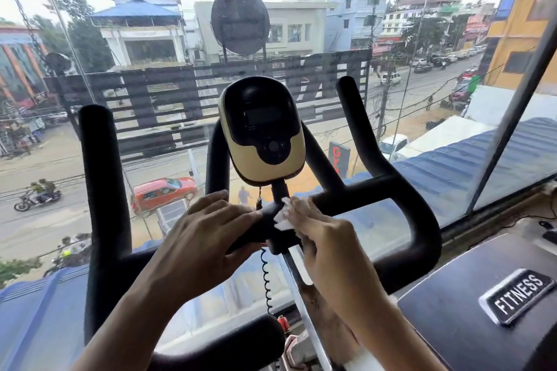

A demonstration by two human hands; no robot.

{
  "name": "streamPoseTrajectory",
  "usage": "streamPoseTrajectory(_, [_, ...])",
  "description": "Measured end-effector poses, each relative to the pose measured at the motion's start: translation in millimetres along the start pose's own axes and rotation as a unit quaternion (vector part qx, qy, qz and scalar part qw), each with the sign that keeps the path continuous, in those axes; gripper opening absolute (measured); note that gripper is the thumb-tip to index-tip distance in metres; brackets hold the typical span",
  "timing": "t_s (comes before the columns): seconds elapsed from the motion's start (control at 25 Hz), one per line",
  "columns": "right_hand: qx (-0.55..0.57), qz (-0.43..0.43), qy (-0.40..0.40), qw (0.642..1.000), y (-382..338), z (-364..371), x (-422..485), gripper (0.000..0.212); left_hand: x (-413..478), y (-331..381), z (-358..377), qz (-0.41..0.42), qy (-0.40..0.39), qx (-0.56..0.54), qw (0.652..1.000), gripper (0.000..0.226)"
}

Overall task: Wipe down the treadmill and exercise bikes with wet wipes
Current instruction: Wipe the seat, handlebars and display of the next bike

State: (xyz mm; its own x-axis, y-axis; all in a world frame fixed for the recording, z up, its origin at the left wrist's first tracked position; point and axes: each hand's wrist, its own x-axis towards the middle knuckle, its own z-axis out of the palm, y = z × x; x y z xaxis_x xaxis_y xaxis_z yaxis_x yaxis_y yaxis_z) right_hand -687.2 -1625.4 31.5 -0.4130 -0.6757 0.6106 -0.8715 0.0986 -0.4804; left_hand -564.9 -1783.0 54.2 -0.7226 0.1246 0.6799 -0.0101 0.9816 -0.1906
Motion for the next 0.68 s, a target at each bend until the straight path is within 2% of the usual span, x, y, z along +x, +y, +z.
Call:
streamPoseTrajectory(0.08, [0.097, -0.019, 0.001, 0.995, -7.5, -16.6, 9.7, 0.048, 3.8, -0.5, -4.7, -0.026, 0.056, -0.004, 0.998, 0.034])
streamPoseTrajectory(0.12, [0.122, -0.031, 0.03, 0.992, -9.4, -24.1, 19.7, 0.049, 7.9, -1.8, -7.3, -0.055, 0.092, -0.007, 0.994, 0.034])
streamPoseTrajectory(0.2, [0.103, -0.051, 0.134, 0.984, -12.5, -31.6, 45.9, 0.051, 20.7, -8.9, -12.3, -0.135, 0.134, -0.032, 0.981, 0.046])
streamPoseTrajectory(0.28, [0.045, -0.071, 0.242, 0.967, -8.8, -28.9, 78.7, 0.042, 34.1, -18.3, -12.2, -0.198, 0.123, -0.085, 0.969, 0.064])
streamPoseTrajectory(0.32, [0.022, -0.068, 0.261, 0.963, -8.0, -23.7, 95.6, 0.039, 40.1, -22.2, -9.1, -0.211, 0.11, -0.114, 0.965, 0.069])
streamPoseTrajectory(0.44, [0.013, -0.045, 0.174, 0.984, -19.5, 4.7, 123.5, 0.041, 51.2, -27.8, 4.1, -0.218, 0.084, -0.19, 0.953, 0.07])
streamPoseTrajectory(0.52, [-0.012, -0.111, 0.143, 0.983, -19.3, 22.5, 110.6, 0.043, 50.2, -29.5, 11.4, -0.208, 0.088, -0.219, 0.949, 0.069])
streamPoseTrajectory(0.6, [-0.015, -0.139, 0.132, 0.981, -7.9, 21.5, 98.1, 0.044, 48.7, -32.0, 14.1, -0.198, 0.092, -0.225, 0.95, 0.07])
streamPoseTrajectory(0.68, [-0.011, -0.102, 0.154, 0.983, 1.1, 15.7, 101.0, 0.045, 48.2, -32.8, 14.3, -0.2, 0.094, -0.221, 0.95, 0.07])
